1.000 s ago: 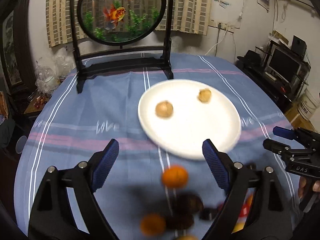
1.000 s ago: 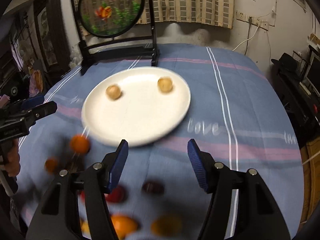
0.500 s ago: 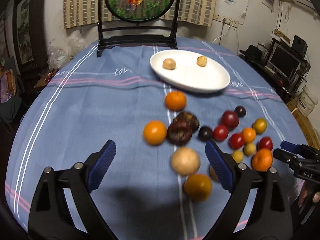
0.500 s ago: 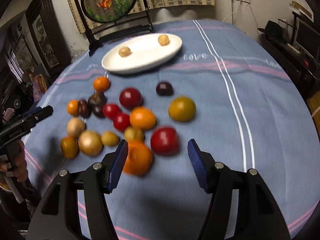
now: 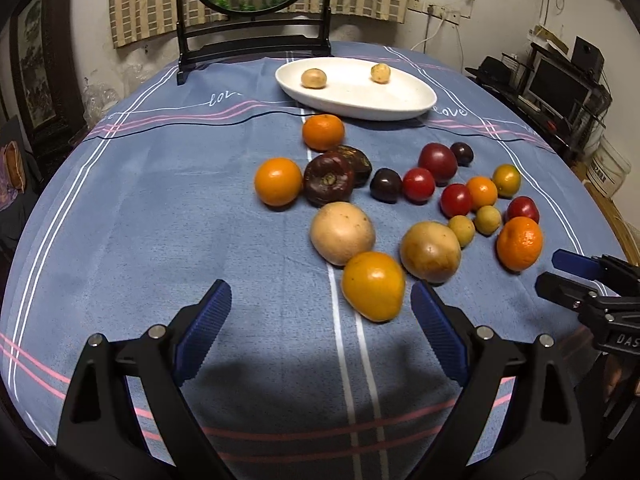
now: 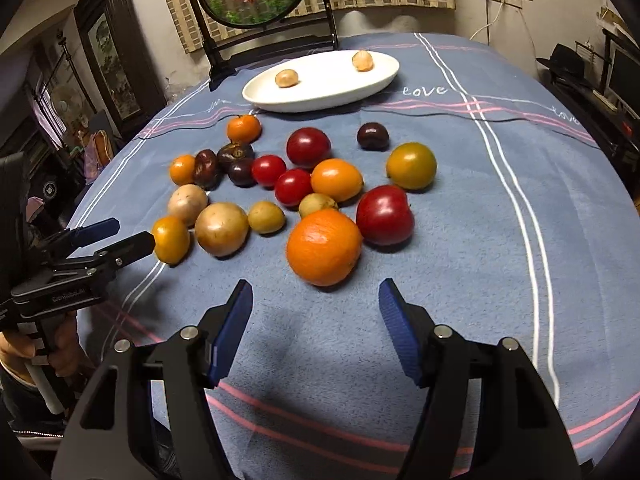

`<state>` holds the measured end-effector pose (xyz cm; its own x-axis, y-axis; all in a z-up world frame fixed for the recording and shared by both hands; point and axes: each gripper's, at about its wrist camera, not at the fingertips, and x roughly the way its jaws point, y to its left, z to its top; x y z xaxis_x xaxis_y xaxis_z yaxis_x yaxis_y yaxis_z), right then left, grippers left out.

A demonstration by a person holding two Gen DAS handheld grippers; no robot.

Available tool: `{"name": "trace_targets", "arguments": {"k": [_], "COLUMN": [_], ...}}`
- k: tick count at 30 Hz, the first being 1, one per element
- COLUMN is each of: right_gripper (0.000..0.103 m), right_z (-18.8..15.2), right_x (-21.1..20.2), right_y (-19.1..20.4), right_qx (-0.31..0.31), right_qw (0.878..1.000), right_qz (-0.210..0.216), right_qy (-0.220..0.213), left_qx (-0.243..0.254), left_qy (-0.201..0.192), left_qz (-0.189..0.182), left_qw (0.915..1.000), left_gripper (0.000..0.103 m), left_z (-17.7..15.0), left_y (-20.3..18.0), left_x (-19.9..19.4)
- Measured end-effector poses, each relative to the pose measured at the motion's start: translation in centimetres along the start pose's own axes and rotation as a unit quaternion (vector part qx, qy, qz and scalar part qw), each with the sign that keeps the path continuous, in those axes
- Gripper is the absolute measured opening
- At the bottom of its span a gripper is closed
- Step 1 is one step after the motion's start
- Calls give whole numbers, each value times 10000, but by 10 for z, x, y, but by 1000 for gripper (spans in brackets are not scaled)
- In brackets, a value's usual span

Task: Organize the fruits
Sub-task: 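Withdraw both open grippers from the plate back toward the fruit pile, then grasp a yellow-orange tomato with the left gripper while the right gripper grasps a mandarin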

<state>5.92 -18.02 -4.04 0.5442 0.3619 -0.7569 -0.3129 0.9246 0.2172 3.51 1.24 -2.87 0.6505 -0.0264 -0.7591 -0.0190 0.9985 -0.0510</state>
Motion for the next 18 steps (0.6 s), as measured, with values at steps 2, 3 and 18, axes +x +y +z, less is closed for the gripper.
{"name": "trace_targets", "arguments": {"k": [2,3,18], "right_gripper": [67,67,67], "right_z": [-1,-1,0], "right_x": [5,7,20], "right_y": [-2,-3,-5], "right_qx": [55,59,104], "right_qw": [10000,9999,9997], "right_qz": [19,9,101], "right_qy": [66,94,212], "left_qx": [30,44,200], "left_qy": [27,47,237], "left_qz": [9,34,28], "left_qw": [10000,10000,9995], "left_gripper": [93,93,92], "left_z": [0,0,0], "left_y": [-1,-2,-14], "left_x": [3,5,27]}}
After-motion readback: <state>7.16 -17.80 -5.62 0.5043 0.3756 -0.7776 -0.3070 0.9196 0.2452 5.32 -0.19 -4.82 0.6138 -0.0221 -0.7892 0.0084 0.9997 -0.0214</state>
